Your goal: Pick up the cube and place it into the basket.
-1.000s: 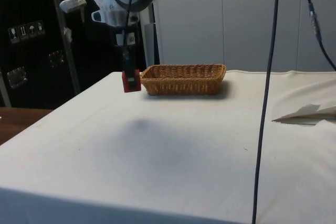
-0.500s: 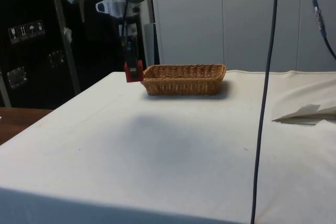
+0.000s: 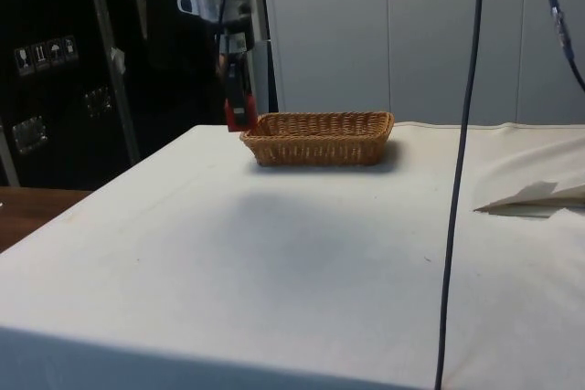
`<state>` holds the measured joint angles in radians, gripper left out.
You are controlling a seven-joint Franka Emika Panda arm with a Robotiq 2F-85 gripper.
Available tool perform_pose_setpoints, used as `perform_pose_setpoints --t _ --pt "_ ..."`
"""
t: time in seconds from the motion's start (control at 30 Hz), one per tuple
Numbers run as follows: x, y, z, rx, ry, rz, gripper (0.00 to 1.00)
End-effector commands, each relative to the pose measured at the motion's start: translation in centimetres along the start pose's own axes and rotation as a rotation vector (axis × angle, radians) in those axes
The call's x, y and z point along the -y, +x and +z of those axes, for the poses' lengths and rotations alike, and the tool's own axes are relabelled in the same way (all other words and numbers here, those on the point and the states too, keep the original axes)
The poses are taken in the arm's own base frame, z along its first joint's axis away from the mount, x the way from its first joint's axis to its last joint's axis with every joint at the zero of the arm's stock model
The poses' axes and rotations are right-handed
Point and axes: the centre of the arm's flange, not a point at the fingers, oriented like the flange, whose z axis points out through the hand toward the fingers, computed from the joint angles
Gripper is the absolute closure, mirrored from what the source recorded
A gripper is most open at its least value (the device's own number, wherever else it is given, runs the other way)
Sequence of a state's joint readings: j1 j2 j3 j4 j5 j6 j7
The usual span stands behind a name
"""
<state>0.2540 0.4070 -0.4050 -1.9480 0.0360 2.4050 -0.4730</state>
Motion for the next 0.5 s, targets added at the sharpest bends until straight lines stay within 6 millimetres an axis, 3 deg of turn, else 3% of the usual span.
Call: perform_pose_setpoints --t 0.0,0.23,0.47 --pt "-0.3 -0.2 -0.2 0.003 0.0 0.005 0.97" --pt "-0.8 -0.6 -0.3 0.005 -0.001 0.02 0.97" --pt "-1.4 -2.1 -0.9 0.008 0.002 0.043 0.97"
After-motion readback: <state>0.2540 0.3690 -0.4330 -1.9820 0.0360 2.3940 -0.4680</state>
